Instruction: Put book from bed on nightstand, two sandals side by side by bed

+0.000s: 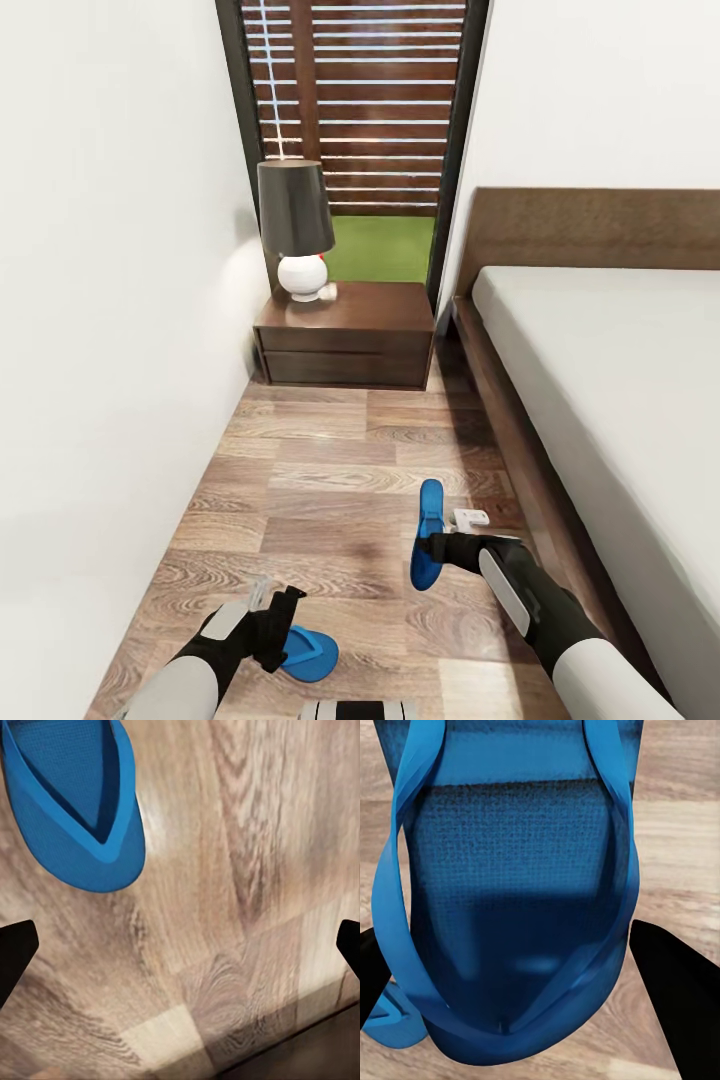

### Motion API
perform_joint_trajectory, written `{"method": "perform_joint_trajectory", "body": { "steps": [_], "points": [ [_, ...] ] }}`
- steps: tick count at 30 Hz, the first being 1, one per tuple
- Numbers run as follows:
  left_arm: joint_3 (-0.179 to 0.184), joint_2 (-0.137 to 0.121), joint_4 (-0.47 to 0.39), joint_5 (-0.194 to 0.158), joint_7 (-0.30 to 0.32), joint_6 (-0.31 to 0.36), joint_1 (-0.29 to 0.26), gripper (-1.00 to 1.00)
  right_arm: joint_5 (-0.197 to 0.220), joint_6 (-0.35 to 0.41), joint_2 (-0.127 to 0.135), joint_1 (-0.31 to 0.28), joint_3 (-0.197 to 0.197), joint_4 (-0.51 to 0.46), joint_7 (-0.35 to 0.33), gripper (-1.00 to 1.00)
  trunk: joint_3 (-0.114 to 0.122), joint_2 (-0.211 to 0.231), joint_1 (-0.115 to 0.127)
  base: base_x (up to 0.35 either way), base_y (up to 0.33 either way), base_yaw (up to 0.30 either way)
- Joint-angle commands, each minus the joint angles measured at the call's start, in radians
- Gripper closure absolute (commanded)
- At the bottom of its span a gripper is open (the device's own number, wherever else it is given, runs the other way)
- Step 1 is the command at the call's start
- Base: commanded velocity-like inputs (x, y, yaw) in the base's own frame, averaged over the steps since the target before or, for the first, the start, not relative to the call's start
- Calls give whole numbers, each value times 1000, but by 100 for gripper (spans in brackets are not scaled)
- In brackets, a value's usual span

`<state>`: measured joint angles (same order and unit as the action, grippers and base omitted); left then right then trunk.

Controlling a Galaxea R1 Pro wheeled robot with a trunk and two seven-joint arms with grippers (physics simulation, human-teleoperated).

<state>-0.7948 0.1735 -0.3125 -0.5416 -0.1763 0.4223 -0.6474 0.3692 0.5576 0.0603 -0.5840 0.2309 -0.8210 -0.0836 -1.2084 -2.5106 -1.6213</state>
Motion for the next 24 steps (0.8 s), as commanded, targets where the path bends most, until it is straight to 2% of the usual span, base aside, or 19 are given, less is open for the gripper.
{"method": "perform_joint_trajectory", "body": {
  "steps": [1,16,19,23,24],
  "points": [
    [-1,1,-4,-11,-9,6,0,-100,-1,4,1,0,2,-1,-1,100,-1,0,0,0,0,0],
    [-1,1,-3,-9,-9,7,0,-100,0,7,8,0,-7,-21,-7,100,-55,-4,-6,0,0,0],
    [-1,1,-3,-9,-9,7,0,-100,0,6,9,1,-6,-111,-8,100,-67,-4,-7,0,0,0],
    [-1,1,-4,-9,-9,7,0,-100,0,-6,7,11,-7,-363,-4,100,-82,-5,-9,0,0,0],
    [-1,1,-4,-9,-9,7,0,-100,0,-11,6,12,-7,-381,-4,100,-86,-5,-10,0,0,0]
  ]
}}
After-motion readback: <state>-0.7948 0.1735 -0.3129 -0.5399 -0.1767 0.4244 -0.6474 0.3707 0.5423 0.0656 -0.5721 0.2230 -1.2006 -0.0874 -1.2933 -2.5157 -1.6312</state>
